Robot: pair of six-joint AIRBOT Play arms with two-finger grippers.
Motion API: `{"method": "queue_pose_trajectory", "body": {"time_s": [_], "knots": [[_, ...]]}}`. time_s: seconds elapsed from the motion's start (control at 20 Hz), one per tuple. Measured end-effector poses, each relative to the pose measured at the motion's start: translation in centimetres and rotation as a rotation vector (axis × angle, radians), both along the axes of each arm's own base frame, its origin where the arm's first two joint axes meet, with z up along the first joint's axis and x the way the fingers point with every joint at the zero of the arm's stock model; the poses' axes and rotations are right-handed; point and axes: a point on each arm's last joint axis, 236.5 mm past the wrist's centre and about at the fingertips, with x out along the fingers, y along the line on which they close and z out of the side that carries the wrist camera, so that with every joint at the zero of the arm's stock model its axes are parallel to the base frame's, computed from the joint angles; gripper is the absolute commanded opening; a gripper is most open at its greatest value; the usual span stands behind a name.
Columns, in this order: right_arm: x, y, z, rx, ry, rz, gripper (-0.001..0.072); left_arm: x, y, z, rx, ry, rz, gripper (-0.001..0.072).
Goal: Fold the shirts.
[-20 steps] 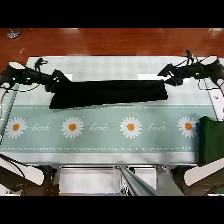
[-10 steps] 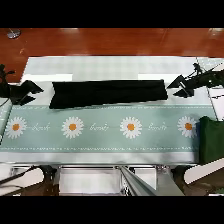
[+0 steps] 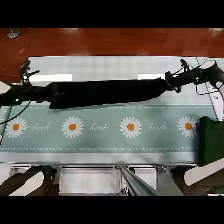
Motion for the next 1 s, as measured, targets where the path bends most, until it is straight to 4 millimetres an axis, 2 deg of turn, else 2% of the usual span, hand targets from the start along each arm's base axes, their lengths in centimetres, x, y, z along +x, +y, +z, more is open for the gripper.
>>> {"method": "queue_pose_trajectory", "body": {"time_s": [0.1,0.3,0.45,0.55,0.75,0.85,1.0], "knots": [[-1.6,-1.1,2.9,-0.098,-0.048,0.048,0.0027,0.6,-3.3,1.2,-0.011,-0.049,-0.08,0.0032],[-8.1,-2.3,8.4,-0.255,-0.128,0.084,0.0028,1.9,-11.9,2.4,-0.02,-0.134,-0.238,0.0031],[-12.8,-2.1,11.2,-0.31,-0.202,0.043,0.0028,2.2,-19.6,0.9,-0.017,-0.124,-0.343,0.0031],[-15.3,-1.8,12.3,-0.328,-0.236,0.012,0.0028,1.5,-24.9,-0.6,-0.022,-0.095,-0.418,0.0031],[-17.8,-1.3,14.1,-0.336,-0.292,-0.033,0.0028,-2.6,-34.0,-4.6,-0.027,0.011,-0.571,0.0032],[-18.2,-0.8,14.6,-0.32,-0.313,-0.042,0.0028,-5.9,-37.1,-6.7,-0.02,0.071,-0.65,0.0032],[-17.8,0.2,15.5,-0.291,-0.359,-0.048,0.0028,-10.8,-40.3,-8.7,-0.029,0.158,-0.727,0.0033]]}}
